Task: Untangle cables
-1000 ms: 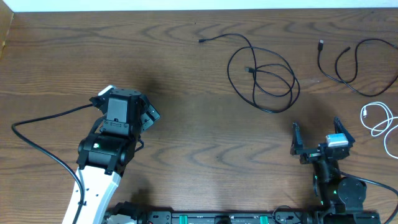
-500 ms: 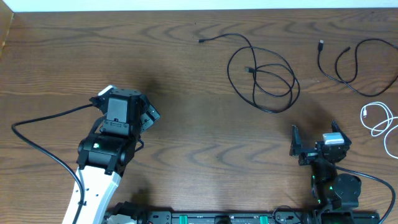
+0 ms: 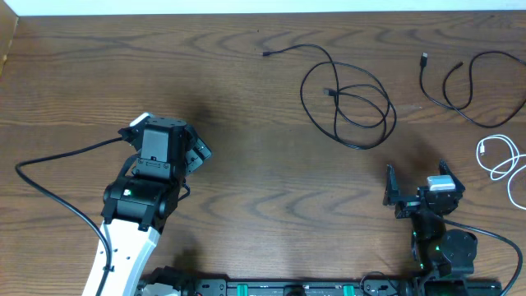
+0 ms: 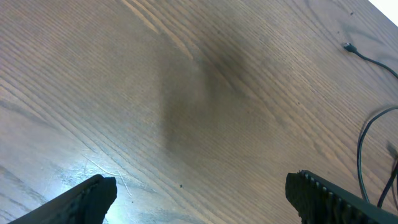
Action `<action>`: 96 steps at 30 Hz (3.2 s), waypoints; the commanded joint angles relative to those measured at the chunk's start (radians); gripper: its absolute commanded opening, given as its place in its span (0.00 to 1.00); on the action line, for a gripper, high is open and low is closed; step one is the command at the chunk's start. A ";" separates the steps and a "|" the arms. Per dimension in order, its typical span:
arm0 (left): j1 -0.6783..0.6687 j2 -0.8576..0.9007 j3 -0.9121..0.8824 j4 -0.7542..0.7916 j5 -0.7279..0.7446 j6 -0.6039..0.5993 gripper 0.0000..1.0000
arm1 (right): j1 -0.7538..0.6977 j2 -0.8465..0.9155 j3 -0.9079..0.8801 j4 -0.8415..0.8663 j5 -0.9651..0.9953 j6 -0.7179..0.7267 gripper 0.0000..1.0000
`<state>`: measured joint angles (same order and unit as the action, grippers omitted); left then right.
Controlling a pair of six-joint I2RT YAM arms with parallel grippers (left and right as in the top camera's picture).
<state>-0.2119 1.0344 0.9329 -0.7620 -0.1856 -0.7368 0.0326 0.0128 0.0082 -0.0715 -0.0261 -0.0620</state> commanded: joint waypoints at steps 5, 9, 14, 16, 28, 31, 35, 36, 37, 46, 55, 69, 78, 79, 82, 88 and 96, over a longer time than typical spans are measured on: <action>0.004 0.003 0.013 -0.005 -0.006 -0.005 0.94 | 0.015 -0.008 -0.003 -0.006 0.035 -0.006 0.99; 0.004 0.003 0.013 -0.005 -0.006 -0.005 0.94 | 0.015 -0.008 -0.003 -0.007 0.035 0.002 0.99; 0.004 0.003 0.013 -0.005 -0.006 -0.005 0.94 | 0.015 -0.008 -0.003 -0.007 0.035 0.014 0.99; 0.004 0.003 0.013 -0.005 -0.006 -0.006 0.94 | 0.015 -0.008 -0.003 -0.007 0.037 0.023 0.99; 0.004 0.003 0.013 -0.005 -0.006 -0.005 0.94 | 0.015 -0.008 -0.003 -0.007 0.043 0.050 0.99; 0.004 0.003 0.013 -0.005 -0.006 -0.005 0.94 | 0.015 -0.008 -0.003 -0.006 0.040 0.037 0.99; 0.004 0.003 0.013 -0.005 -0.006 -0.005 0.94 | 0.018 -0.008 -0.003 -0.007 0.026 0.039 0.99; 0.004 0.003 0.013 -0.005 -0.006 -0.006 0.94 | 0.019 -0.008 -0.003 -0.006 0.026 0.039 0.99; 0.004 0.003 0.013 -0.005 -0.006 -0.005 0.94 | 0.022 -0.008 -0.003 -0.006 0.026 0.039 0.99; 0.004 0.003 0.013 -0.005 -0.006 -0.005 0.94 | 0.027 -0.008 -0.003 -0.005 0.026 0.039 0.99; 0.004 0.003 0.013 -0.005 -0.006 -0.006 0.94 | 0.027 -0.008 -0.003 -0.005 0.026 0.039 0.99; 0.004 0.003 0.013 -0.005 -0.006 -0.005 0.94 | 0.027 -0.008 -0.003 -0.005 0.027 0.039 0.99; 0.006 0.008 0.010 -0.005 -0.006 -0.005 0.94 | 0.027 -0.008 -0.003 -0.005 0.027 0.039 0.99; 0.006 0.002 0.008 -0.005 -0.006 -0.005 0.94 | 0.027 -0.008 -0.003 -0.005 0.026 0.039 0.99; 0.006 -0.032 0.002 -0.007 -0.007 -0.005 0.94 | 0.027 -0.008 -0.003 -0.005 0.027 0.039 0.99; 0.008 -0.182 -0.021 -0.045 -0.006 -0.002 0.94 | 0.027 -0.008 -0.003 -0.004 0.026 0.039 0.99; 0.085 -0.480 -0.159 -0.041 0.071 -0.002 0.94 | 0.027 -0.008 -0.003 -0.004 0.027 0.039 0.99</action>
<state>-0.1497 0.6338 0.8261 -0.8055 -0.1619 -0.7364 0.0521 0.0120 0.0082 -0.0711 -0.0032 -0.0296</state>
